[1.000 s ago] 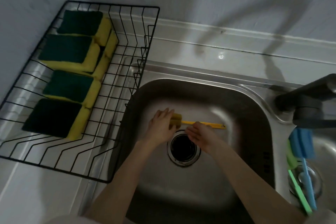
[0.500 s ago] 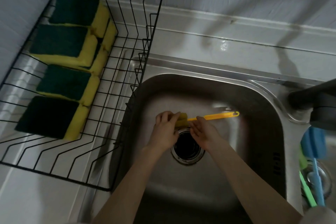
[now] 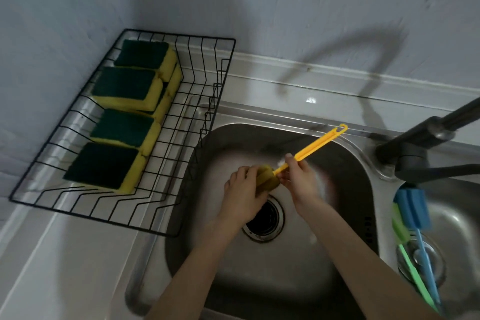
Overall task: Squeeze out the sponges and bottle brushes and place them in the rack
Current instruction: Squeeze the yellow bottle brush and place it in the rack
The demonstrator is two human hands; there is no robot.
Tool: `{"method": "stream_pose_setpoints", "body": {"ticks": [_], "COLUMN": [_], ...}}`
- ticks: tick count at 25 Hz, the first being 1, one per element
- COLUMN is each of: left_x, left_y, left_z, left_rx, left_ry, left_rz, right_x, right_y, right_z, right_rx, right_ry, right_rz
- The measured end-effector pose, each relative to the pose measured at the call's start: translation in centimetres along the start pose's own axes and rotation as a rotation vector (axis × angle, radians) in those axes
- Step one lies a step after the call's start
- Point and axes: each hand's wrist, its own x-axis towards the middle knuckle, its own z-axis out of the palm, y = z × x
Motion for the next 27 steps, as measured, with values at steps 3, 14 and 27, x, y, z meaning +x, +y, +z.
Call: {"method": "stream_pose_setpoints", "body": {"ticks": [3, 14, 27], "left_x": [-1.3, -7.1, -8.3], "left_y": [1.4, 5.0, 1.0], "left_z": [-1.9, -9.2, -18.6], "left_rx": [-0.095, -0.442, -0.247], "left_ry": [0.098, 0.284, 0.416], "left_rz": [0.042, 0.219, 0.232], "right_x": [-1.9, -8.7, -11.3], "right_y": [-2.4, -10.3, -15.1], "right_z": [-0.2, 0.6, 6.8], "right_rx": [-0.075, -0.196, -0.180], "right_ry": [-0.047, -0.089, -0.321], "right_rz": [-0.161, -0.520, -0.657]}}
